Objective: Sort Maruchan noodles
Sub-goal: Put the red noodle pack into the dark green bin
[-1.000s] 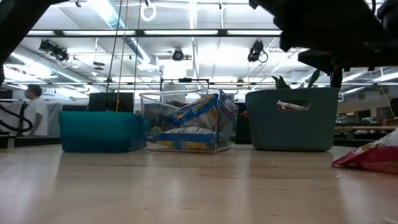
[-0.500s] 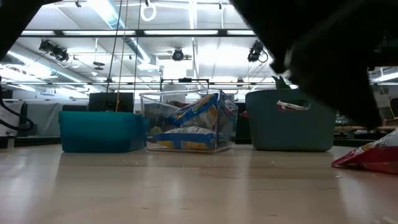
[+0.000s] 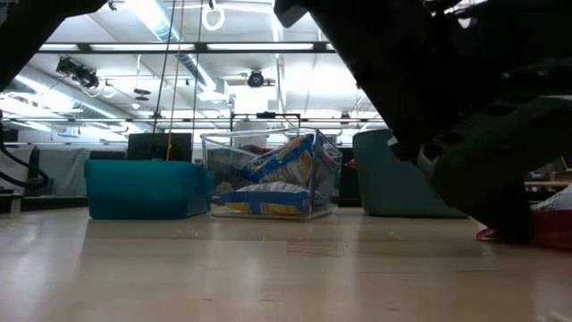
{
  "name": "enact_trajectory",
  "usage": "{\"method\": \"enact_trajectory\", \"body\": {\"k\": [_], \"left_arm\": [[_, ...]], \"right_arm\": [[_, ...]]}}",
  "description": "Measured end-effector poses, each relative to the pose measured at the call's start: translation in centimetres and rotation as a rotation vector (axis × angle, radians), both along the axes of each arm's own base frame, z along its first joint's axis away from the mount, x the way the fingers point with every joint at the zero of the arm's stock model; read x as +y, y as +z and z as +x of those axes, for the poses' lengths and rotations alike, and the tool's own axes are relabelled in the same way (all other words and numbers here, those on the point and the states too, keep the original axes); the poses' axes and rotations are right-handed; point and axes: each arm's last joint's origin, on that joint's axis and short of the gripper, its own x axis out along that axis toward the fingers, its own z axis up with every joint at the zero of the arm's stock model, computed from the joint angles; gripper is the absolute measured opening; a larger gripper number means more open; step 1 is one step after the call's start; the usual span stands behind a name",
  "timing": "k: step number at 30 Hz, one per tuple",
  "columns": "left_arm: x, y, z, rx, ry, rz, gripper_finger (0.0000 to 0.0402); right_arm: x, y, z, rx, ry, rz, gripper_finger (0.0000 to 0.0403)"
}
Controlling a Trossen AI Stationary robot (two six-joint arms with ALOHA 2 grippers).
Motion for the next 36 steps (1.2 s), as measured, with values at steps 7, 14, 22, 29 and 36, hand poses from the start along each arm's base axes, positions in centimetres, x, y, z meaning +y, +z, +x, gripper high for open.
{"method": "enact_trajectory", "body": {"k": [7,14,22,29,36], "left_arm": [[0.4,0.0,0.2,0.002,0.008,-0.033,0.0113],[0.4,0.5,0.3,-0.018,0.016,-0.054,0.0011],[1.6,5.6,1.2,-0.072,0.020,-0.054,0.0004],[4.0,11.2,1.5,-0.194,0.021,0.028,0.0002],[7.9,16.2,1.1,-0.307,0.072,0.028,0.0001]], "right_arm": [[0.0,0.0,0.0,0.000,0.000,0.000,0.0050],[0.0,0.0,0.0,0.000,0.000,0.000,0.0050],[0.0,0.0,0.0,0.000,0.000,0.000,0.0050],[0.0,0.0,0.0,-0.001,0.000,0.000,0.0050],[0.0,0.0,0.0,0.000,0.000,0.000,0.0050]]}}
